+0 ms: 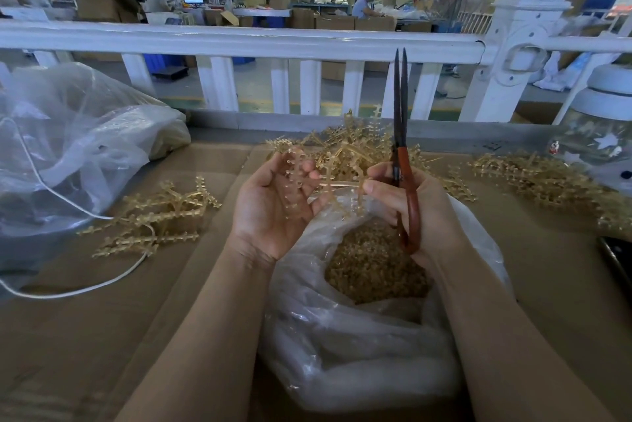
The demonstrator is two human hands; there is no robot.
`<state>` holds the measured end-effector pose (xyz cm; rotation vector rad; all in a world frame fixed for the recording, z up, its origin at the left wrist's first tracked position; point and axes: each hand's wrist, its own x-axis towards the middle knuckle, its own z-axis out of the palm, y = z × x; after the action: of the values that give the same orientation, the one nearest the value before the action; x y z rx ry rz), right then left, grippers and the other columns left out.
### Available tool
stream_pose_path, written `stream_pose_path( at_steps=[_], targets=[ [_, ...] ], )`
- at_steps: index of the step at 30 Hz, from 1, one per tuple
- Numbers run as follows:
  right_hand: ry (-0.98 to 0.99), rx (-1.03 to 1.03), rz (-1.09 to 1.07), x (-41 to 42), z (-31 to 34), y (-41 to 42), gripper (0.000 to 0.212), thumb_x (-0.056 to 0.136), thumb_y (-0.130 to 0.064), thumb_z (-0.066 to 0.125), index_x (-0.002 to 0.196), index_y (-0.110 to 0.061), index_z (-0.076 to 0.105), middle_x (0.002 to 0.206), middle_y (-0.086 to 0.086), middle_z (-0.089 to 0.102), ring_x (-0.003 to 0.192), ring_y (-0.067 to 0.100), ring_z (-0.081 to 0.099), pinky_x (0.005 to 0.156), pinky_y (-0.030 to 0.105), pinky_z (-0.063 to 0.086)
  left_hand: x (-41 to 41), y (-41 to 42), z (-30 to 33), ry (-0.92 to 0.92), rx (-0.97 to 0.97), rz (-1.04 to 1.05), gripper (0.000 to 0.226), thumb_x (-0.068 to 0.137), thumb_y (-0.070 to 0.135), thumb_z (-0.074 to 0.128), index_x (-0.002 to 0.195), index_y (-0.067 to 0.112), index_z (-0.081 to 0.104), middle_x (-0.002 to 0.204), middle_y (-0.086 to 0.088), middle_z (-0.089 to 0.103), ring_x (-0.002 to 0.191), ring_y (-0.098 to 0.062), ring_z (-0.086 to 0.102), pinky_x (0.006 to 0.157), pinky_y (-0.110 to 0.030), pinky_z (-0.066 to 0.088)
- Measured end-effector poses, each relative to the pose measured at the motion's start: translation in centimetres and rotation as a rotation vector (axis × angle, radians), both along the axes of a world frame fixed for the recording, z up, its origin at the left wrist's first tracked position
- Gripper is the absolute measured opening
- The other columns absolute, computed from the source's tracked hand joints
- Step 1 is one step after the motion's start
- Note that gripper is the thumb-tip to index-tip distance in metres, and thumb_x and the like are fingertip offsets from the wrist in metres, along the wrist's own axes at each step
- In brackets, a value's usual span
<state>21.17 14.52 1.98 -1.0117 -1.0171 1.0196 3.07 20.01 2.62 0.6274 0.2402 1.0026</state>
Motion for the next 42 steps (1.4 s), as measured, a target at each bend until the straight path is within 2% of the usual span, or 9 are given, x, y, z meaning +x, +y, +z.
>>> stream_pose_path(
  at_steps=[11, 14, 18, 22, 26, 29, 32, 36, 42],
  targets=[
    [0.037, 0.027, -0.001, -0.1, 0.4, -0.4, 0.022, 0.065, -0.014, 0.080, 0.084, -0.012, 0.070, 0.074, -0.002, 0.065, 0.049, 0.003, 0.051, 0.047, 0.015, 0.042, -0.6, 0.1, -0.1, 0.128, 0.079, 0.080, 0.025, 0.094, 0.040, 0.046, 0.095, 0.020, 0.061, 0.093, -0.001, 0.068, 0.083, -0.015, 0.063, 0.078, -0.034, 0.051],
    [0.095, 0.054, 0.025, 0.0, 0.6, -0.6, 0.021, 0.067, -0.008, 0.078, 0.086, -0.009, 0.068, 0.072, -0.005, 0.066, 0.051, 0.001, 0.057, 0.048, 0.013, 0.045, -0.4, 0.0, -0.1, 0.270, 0.176, 0.211, 0.014, 0.086, 0.033, 0.062, 0.095, 0.022, 0.062, 0.094, 0.001, 0.067, 0.083, -0.015, 0.061, 0.082, -0.034, 0.048],
    [0.088, 0.077, 0.014, 0.0, 0.8, -0.8, 0.016, 0.077, 0.001, 0.073, 0.089, -0.006, 0.066, 0.066, -0.009, 0.064, 0.051, -0.001, 0.058, 0.048, 0.012, 0.045, 0.2, -0.1, 0.0, 0.426, 0.302, 0.448, 0.029, 0.085, 0.017, 0.070, 0.112, 0.020, 0.059, 0.096, 0.003, 0.063, 0.082, -0.013, 0.060, 0.077, -0.028, 0.048],
    [0.054, 0.059, -0.027, 0.0, 0.9, -0.9, 0.015, 0.082, 0.005, 0.073, 0.087, -0.009, 0.068, 0.065, -0.009, 0.064, 0.048, 0.000, 0.057, 0.045, 0.013, 0.044, 0.9, -0.9, -0.2, 0.569, 0.498, 0.608, 0.020, 0.082, 0.018, 0.075, 0.099, 0.017, 0.064, 0.094, 0.001, 0.065, 0.086, -0.016, 0.060, 0.081, -0.028, 0.051],
    [-0.092, 0.065, -0.062, -0.1, 0.8, -0.8, 0.018, 0.081, 0.000, 0.078, 0.083, -0.017, 0.072, 0.071, -0.007, 0.067, 0.059, 0.004, 0.063, 0.055, 0.019, 0.052, 1.3, -1.4, -0.4, 0.766, 0.769, 0.737, 0.025, 0.089, 0.023, 0.072, 0.112, 0.021, 0.064, 0.120, -0.004, 0.060, 0.110, -0.018, 0.059, 0.095, -0.029, 0.049],
    [-0.200, 0.065, -0.075, -0.3, 0.6, -0.6, 0.024, 0.082, -0.002, 0.079, 0.077, -0.026, 0.074, 0.080, -0.003, 0.071, 0.075, 0.016, 0.069, 0.071, 0.030, 0.059, 1.4, -1.4, -0.3, 1.010, 1.115, 0.833, 0.029, 0.096, 0.022, 0.063, 0.124, 0.029, 0.064, 0.139, 0.002, 0.050, 0.131, -0.017, 0.045, 0.108, -0.035, 0.036],
    [-0.263, 0.063, -0.102, -0.4, 0.3, -0.4, 0.018, 0.083, -0.002, 0.078, 0.083, -0.019, 0.072, 0.079, -0.002, 0.072, 0.072, 0.012, 0.068, 0.067, 0.023, 0.055, 1.7, -1.4, -0.6, 1.318, 1.418, 0.943, 0.036, 0.096, 0.018, 0.057, 0.130, 0.028, 0.064, 0.147, 0.002, 0.048, 0.137, -0.021, 0.038, 0.107, -0.041, 0.022],
    [-0.300, 0.065, -0.141, -0.3, 0.2, -0.3, 0.015, 0.081, -0.003, 0.080, 0.085, -0.015, 0.071, 0.083, 0.008, 0.072, 0.077, 0.014, 0.069, 0.074, 0.023, 0.055, 1.5, -1.5, -0.9, 1.478, 1.466, 0.863, 0.032, 0.096, 0.019, 0.053, 0.125, 0.027, 0.065, 0.136, 0.005, 0.056, 0.135, -0.024, 0.041, 0.106, -0.048, 0.022],
    [-0.327, 0.045, -0.163, -0.5, 0.5, -0.4, 0.015, 0.080, -0.005, 0.082, 0.084, -0.013, 0.071, 0.084, 0.010, 0.072, 0.081, 0.019, 0.069, 0.084, 0.035, 0.058, 1.0, -1.4, -0.5, 1.415, 1.493, 0.799, 0.038, 0.088, 0.013, 0.061, 0.123, 0.028, 0.062, 0.139, 0.009, 0.053, 0.137, -0.019, 0.039, 0.107, -0.047, 0.023]
  ],
)
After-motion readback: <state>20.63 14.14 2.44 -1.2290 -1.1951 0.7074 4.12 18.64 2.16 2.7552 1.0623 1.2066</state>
